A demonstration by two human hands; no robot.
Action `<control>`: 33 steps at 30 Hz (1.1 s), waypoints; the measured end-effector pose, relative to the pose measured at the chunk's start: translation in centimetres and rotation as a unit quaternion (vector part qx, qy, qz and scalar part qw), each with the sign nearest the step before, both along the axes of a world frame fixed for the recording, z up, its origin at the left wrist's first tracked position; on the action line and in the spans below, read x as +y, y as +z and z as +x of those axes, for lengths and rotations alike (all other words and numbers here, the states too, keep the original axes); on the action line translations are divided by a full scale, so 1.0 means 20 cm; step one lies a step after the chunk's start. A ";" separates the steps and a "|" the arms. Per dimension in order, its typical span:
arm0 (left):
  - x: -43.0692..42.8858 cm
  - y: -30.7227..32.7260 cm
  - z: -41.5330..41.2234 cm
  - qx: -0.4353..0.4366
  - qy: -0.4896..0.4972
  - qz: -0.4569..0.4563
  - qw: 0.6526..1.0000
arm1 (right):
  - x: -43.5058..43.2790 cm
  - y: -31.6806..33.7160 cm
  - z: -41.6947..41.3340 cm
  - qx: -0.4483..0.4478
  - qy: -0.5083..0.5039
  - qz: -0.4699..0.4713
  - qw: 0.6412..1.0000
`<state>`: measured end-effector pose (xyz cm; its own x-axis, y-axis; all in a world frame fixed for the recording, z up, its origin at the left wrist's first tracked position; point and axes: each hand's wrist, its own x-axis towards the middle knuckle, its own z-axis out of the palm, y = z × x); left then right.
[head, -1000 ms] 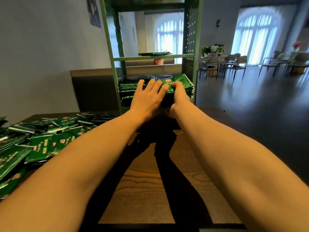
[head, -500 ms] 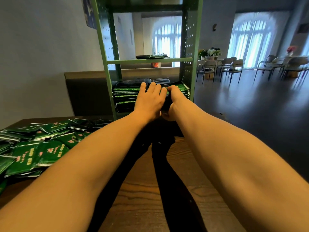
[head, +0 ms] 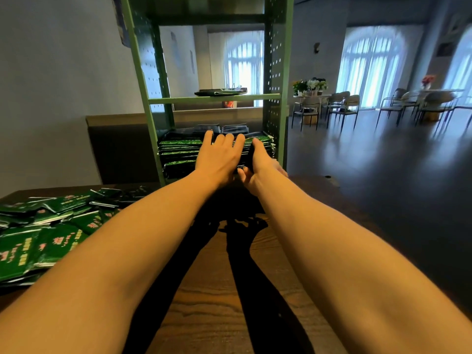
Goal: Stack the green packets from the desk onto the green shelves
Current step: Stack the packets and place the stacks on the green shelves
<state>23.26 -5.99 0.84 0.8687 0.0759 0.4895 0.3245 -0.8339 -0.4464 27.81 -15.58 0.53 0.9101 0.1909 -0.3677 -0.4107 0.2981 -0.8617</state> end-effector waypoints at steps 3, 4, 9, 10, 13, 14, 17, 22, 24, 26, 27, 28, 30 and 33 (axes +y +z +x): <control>0.01 0.00 0.00 0.011 0.029 0.000 1.000 | 0.00 -0.04 0.01 -0.012 -0.003 0.049 0.999; 0.01 0.00 0.00 0.013 0.037 0.004 0.999 | -0.01 -0.04 0.00 -0.021 0.003 0.052 0.998; 0.03 0.02 0.01 0.016 0.052 -0.012 0.998 | 0.00 -0.10 0.01 -0.133 0.029 -0.073 0.988; 0.04 0.02 0.01 0.019 0.053 -0.018 0.998 | 0.00 -0.12 0.02 -0.179 0.026 -0.114 0.977; 0.05 0.02 0.00 0.031 0.050 -0.026 0.998 | -0.05 -0.14 0.02 -0.313 0.001 -0.208 0.927; 0.06 0.01 0.00 0.029 0.044 -0.029 0.998 | -0.07 -0.14 0.01 -0.355 -0.014 -0.224 0.908; 0.07 0.00 -0.01 0.010 0.030 -0.041 0.999 | -0.08 -0.15 0.01 -0.484 -0.053 -0.289 0.824; 0.10 -0.01 -0.03 -0.001 0.019 -0.041 0.999 | -0.06 -0.22 0.05 -0.628 -0.037 -0.459 0.627; 0.12 -0.02 -0.03 -0.007 0.012 -0.028 1.000 | -0.06 -0.23 0.08 -0.654 0.002 -0.522 0.548; 0.13 -0.04 -0.03 -0.013 0.010 -0.021 1.000 | -0.05 -0.24 0.12 -0.658 0.042 -0.562 0.499; 0.13 -0.04 -0.03 -0.018 0.012 -0.024 0.999 | -0.04 -0.24 0.13 -0.655 0.054 -0.574 0.489; 0.13 -0.04 -0.03 -0.025 0.015 -0.028 0.999 | -0.04 -0.24 0.13 -0.651 0.058 -0.581 0.485; 0.14 -0.05 -0.03 -0.034 0.017 -0.029 0.999 | -0.02 -0.26 0.14 -0.645 0.058 -0.588 0.484; 0.16 -0.06 -0.04 -0.033 0.004 -0.016 0.999 | -0.01 -0.28 0.13 -0.643 0.052 -0.592 0.484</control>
<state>22.52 -2.83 -0.41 0.8337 0.0987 0.5434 0.3590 -0.8445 -0.3974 30.48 -15.86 -5.06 0.5402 0.6078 0.5820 0.7311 -0.6815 0.0330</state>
